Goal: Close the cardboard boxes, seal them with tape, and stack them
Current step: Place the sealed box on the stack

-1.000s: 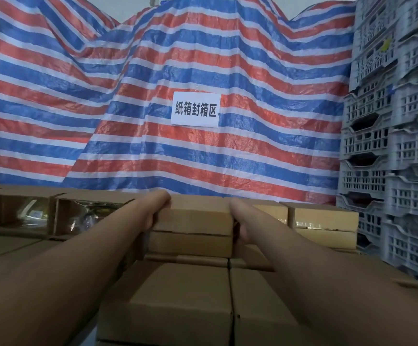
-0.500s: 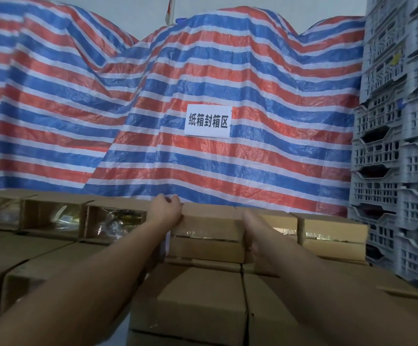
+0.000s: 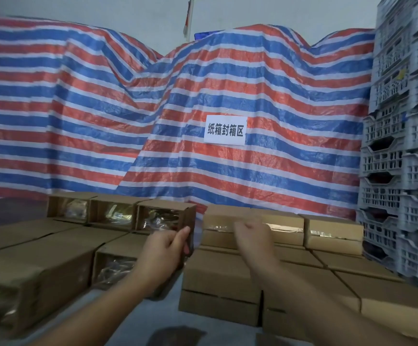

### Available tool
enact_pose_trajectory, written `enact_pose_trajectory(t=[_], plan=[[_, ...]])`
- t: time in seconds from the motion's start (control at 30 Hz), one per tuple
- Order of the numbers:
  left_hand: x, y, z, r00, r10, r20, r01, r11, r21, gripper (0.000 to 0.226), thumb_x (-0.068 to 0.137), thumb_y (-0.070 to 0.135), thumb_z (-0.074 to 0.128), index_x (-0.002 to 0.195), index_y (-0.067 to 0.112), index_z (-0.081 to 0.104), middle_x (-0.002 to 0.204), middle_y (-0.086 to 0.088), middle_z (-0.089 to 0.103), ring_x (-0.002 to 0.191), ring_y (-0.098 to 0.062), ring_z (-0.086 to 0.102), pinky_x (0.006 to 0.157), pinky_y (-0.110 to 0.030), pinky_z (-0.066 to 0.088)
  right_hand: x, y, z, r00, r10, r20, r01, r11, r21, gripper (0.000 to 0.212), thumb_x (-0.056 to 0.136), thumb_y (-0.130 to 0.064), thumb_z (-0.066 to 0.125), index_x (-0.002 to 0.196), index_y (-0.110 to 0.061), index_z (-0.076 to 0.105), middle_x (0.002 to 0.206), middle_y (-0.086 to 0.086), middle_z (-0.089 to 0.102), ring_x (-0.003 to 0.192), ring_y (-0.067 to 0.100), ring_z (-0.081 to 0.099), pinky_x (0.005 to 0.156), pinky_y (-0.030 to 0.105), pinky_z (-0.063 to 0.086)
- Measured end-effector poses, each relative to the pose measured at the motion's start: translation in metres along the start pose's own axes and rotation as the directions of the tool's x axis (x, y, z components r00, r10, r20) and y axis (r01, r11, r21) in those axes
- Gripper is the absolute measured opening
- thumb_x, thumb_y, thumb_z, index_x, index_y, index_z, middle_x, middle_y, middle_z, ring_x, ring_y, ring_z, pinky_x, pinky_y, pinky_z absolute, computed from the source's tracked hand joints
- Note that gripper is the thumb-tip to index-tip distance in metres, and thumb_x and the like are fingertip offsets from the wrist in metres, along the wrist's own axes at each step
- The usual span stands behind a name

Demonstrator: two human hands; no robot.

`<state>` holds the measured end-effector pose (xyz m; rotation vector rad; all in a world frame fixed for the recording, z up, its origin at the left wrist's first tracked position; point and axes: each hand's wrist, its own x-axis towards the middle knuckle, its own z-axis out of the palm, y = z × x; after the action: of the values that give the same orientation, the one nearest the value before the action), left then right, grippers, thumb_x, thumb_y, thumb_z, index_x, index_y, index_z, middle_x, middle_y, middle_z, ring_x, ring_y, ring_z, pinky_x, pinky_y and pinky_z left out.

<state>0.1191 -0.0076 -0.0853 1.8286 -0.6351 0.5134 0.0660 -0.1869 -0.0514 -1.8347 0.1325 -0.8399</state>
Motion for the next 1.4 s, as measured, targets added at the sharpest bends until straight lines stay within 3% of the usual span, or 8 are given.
enact_pose_trajectory(t=[0.13, 0.43, 0.63, 0.87, 0.97, 1.03, 1.23, 1.4], plan=[[-0.036, -0.016, -0.009, 0.998, -0.056, 0.016, 0.055, 0.997, 0.058, 0.036, 0.102, 0.033, 0.048, 0.078, 0.014, 0.067, 0.061, 0.0, 0.063, 0.054, -0.008, 0.059, 0.055, -0.026, 0.047, -0.048, 0.006, 0.027, 0.991, 0.075, 0.114, -0.069, 0.996, -0.058, 0.043, 0.097, -0.018, 0.054, 0.054, -0.018, 0.051, 0.037, -0.01, 0.044, 0.038, -0.001, 0.046, 0.037, 0.009, 0.031], [-0.07, -0.046, -0.046, 0.987, -0.163, -0.014, 0.157, 0.923, 0.353, 0.079, 0.097, 0.063, 0.015, 0.059, 0.009, 0.059, 0.062, -0.006, 0.064, 0.064, -0.017, 0.062, 0.066, -0.032, 0.048, -0.093, 0.015, 0.09, 0.96, 0.122, 0.251, -0.113, 0.992, -0.049, 0.049, 0.092, -0.01, 0.055, 0.046, -0.02, 0.041, 0.038, -0.01, 0.031, 0.036, 0.003, 0.029, 0.039, 0.019, 0.024], [-0.041, -0.053, -0.08, 1.0, -0.012, 0.006, 0.01, 0.945, 0.327, 0.033, 0.101, 0.046, 0.042, 0.085, 0.025, 0.063, 0.076, 0.006, 0.064, 0.073, -0.008, 0.062, 0.072, -0.032, 0.052, -0.06, 0.006, 0.126, 0.952, 0.021, 0.306, 0.01, 0.995, -0.099, 0.044, 0.1, -0.018, 0.053, 0.056, -0.019, 0.05, 0.038, -0.011, 0.045, 0.035, -0.001, 0.043, 0.038, 0.011, 0.031], [0.071, -0.066, -0.107, 0.983, 0.132, -0.124, -0.03, 0.793, 0.609, 0.021, 0.098, 0.035, 0.05, 0.112, 0.022, 0.057, 0.106, 0.003, 0.058, 0.093, -0.013, 0.058, 0.083, -0.035, 0.053, 0.057, -0.017, 0.14, 0.933, -0.181, 0.311, 0.315, 0.828, -0.464, 0.01, 0.095, -0.036, 0.057, 0.088, -0.028, 0.054, 0.09, -0.001, 0.063, 0.077, 0.011, 0.058, 0.058, 0.026, 0.042], [0.121, -0.082, -0.1, 0.983, 0.173, -0.055, -0.063, 0.608, 0.791, 0.028, 0.098, 0.035, 0.048, 0.119, 0.017, 0.054, 0.119, -0.003, 0.057, 0.106, -0.021, 0.055, 0.092, -0.036, 0.048, 0.111, -0.017, 0.149, 0.912, -0.117, 0.393, 0.366, 0.665, -0.651, 0.055, 0.095, -0.041, 0.05, 0.145, -0.021, 0.041, 0.144, 0.009, 0.047, 0.126, 0.03, 0.05, 0.099, 0.044, 0.048], [0.15, -0.093, -0.089, 0.983, 0.185, -0.017, -0.083, 0.516, 0.853, 0.032, 0.096, 0.032, 0.052, 0.125, 0.018, 0.052, 0.127, -0.003, 0.055, 0.115, -0.021, 0.052, 0.099, -0.037, 0.044, 0.141, -0.009, 0.158, 0.919, -0.088, 0.385, 0.358, 0.596, -0.718, 0.068, 0.094, -0.045, 0.047, 0.155, -0.022, 0.028, 0.154, 0.009, 0.037, 0.138, 0.034, 0.038, 0.111, 0.048, 0.039], [0.21, -0.132, -0.05, 0.987, 0.11, 0.12, -0.148, 0.306, 0.941, 0.058, 0.089, 0.03, 0.064, 0.141, 0.017, 0.042, 0.144, -0.006, 0.045, 0.134, -0.024, 0.04, 0.113, -0.042, 0.03, 0.188, 0.019, 0.184, 0.894, -0.063, 0.444, 0.446, 0.24, -0.862, 0.05, 0.09, -0.056, 0.05, 0.129, -0.023, 0.048, 0.12, 0.006, 0.056, 0.116, 0.032, 0.053, 0.105, 0.049, 0.04], [0.237, -0.157, -0.039, 0.994, -0.001, 0.112, -0.108, 0.256, 0.961, 0.064, 0.085, 0.03, 0.069, 0.141, 0.017, 0.041, 0.145, -0.006, 0.044, 0.135, -0.025, 0.038, 0.116, -0.043, 0.029, 0.202, 0.038, 0.198, 0.871, -0.11, 0.478, 0.485, 0.342, -0.805, 0.031, 0.093, -0.046, 0.054, 0.114, -0.023, 0.05, 0.104, 0.002, 0.055, 0.088, 0.02, 0.055, 0.082, 0.038, 0.051]])
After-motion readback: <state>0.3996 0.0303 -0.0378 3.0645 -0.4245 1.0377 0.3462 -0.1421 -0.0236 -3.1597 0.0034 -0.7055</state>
